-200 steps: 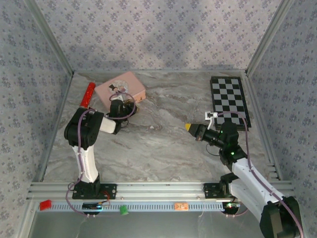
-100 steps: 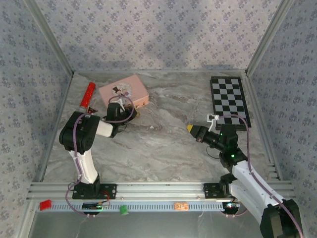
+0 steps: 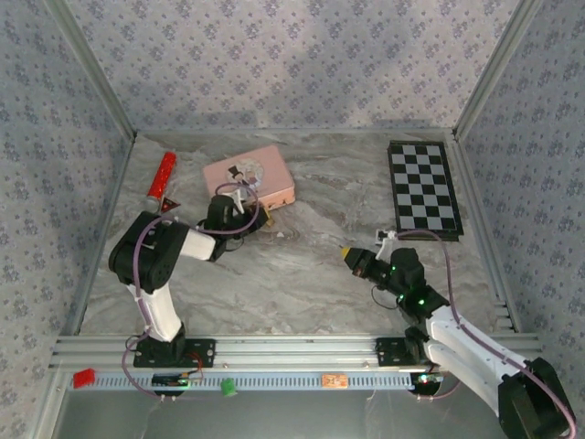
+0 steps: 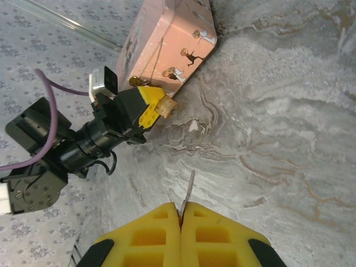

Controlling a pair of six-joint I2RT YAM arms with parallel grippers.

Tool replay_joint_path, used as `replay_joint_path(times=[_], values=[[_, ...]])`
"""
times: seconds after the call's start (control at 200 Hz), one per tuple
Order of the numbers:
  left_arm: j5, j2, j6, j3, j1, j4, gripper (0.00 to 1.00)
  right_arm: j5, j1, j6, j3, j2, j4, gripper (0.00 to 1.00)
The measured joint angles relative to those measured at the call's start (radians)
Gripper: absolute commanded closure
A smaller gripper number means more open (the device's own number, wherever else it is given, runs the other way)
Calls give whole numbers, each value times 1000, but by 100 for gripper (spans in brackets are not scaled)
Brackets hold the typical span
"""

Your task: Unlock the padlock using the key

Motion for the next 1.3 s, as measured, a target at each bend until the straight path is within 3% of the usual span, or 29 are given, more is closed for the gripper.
replay_joint_path(times=[0.435, 0.715, 1.299], values=[[10, -8, -43, 48, -130, -93, 91, 166, 154, 97, -26, 174, 120, 100], [0, -17, 10, 58, -194, -173, 89, 201, 156, 100, -26, 143, 113, 100], [-10, -17, -29, 41, -241, -133, 83, 212, 156, 100, -26, 125, 77, 100]])
